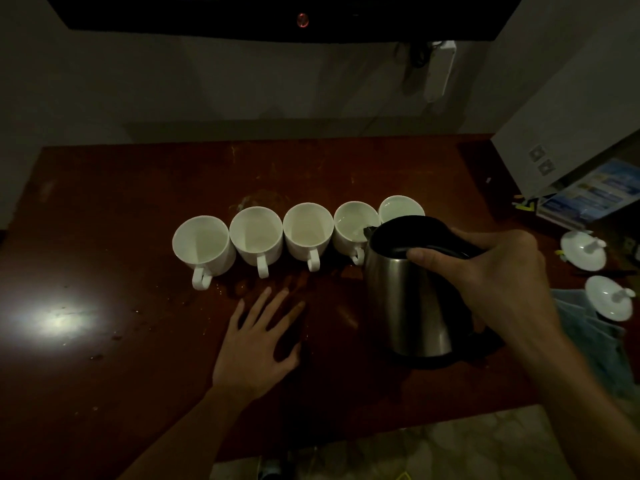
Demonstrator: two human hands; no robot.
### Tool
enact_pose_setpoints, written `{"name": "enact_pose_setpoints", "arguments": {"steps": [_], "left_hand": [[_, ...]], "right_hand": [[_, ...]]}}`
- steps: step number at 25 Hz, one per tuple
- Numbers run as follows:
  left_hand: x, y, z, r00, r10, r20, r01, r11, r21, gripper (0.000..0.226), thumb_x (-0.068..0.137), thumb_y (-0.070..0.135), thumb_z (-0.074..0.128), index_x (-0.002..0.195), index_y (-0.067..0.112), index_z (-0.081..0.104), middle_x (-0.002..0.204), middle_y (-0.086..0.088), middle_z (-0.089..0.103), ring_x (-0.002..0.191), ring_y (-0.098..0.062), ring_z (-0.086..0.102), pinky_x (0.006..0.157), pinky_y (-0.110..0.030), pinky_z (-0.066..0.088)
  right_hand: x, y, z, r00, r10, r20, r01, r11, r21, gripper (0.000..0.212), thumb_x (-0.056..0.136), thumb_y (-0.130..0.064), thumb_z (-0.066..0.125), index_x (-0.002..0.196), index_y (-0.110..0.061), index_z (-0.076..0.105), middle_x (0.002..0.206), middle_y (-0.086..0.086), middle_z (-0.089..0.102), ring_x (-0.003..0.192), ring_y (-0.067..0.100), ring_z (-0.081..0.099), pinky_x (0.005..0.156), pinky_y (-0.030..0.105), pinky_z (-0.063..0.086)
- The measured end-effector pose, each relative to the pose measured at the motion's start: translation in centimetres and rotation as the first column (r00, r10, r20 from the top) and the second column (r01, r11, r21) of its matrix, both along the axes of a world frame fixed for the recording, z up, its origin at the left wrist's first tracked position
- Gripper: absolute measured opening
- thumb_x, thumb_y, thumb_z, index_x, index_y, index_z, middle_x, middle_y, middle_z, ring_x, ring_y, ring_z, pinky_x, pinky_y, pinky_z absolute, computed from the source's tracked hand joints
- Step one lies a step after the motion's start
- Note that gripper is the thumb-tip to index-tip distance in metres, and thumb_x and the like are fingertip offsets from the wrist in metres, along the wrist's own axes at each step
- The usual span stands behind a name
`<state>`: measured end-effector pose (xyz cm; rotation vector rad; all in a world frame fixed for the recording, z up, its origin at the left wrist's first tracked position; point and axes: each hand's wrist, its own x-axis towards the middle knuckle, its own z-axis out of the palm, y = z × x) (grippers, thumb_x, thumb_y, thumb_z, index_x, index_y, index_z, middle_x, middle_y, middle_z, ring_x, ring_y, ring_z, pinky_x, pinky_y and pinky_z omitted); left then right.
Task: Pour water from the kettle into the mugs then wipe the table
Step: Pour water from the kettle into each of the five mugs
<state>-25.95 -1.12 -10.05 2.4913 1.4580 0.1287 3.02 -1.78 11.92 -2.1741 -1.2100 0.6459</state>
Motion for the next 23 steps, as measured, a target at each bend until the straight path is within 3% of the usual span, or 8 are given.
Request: {"name": "enact_pose_setpoints", "arguments": {"steps": [8, 13, 16, 23], "left_hand": [[0.02, 0.02, -0.04, 1.0, -0.003, -0.005, 0.003, 1.0, 0.0, 0.07, 0.094, 0.066, 0.041, 0.157, 0.042, 0.024, 0.167, 0.007, 0.014, 0.155, -0.017, 0.002, 0.122, -0.051, 0.004], [0.0, -0.01, 0.0, 1.0, -0.004, 0.014, 0.004, 1.0, -0.001, 0.07, 0.093, 0.065, 0.045, 0.156, 0.043, 0.025, 0.167, 0.007, 0.015, 0.155, -0.017, 0.003, 0.121, -0.051, 0.004], [-0.02, 0.02, 0.01, 1.0, 0.0, 0.008, 0.0, 1.0, -0.004, 0.07, 0.094, 0.067, 0.041, 0.157, 0.044, 0.023, 0.167, 0.008, 0.012, 0.155, -0.016, 0.001, 0.121, -0.051, 0.004], [0.03, 0.01, -0.16, 1.0, -0.001, 0.005, 0.001, 1.0, 0.005, 0.069, 0.094, 0.066, 0.041, 0.156, 0.042, 0.025, 0.167, 0.006, 0.015, 0.155, -0.018, 0.003, 0.121, -0.053, 0.007]], "right_hand": [[-0.55, 0.11, 0.58, 1.0, 0.021, -0.015, -0.021, 0.999, -0.032, 0.091, 0.046, -0.07, 0.071, 0.125, -0.025, 0.07, 0.099, -0.014, 0.072, 0.077, 0.004, 0.066, 0.068, 0.038, 0.061], [-0.46, 0.14, 0.42, 1.0, 0.016, -0.006, -0.017, 1.0, -0.025, 0.095, 0.044, -0.075, 0.07, 0.126, -0.026, 0.071, 0.097, -0.009, 0.075, 0.079, 0.008, 0.069, 0.069, 0.041, 0.062], [-0.31, 0.14, 0.15, 1.0, 0.01, 0.005, -0.01, 1.0, -0.011, 0.099, 0.043, -0.077, 0.069, 0.126, -0.025, 0.071, 0.107, -0.004, 0.076, 0.084, 0.01, 0.07, 0.072, 0.042, 0.062], [-0.47, 0.14, 0.22, 1.0, 0.003, 0.0, -0.003, 1.0, -0.017, 0.091, 0.046, -0.074, 0.072, 0.124, -0.027, 0.072, 0.105, -0.009, 0.076, 0.081, 0.006, 0.069, 0.071, 0.039, 0.062]]}}
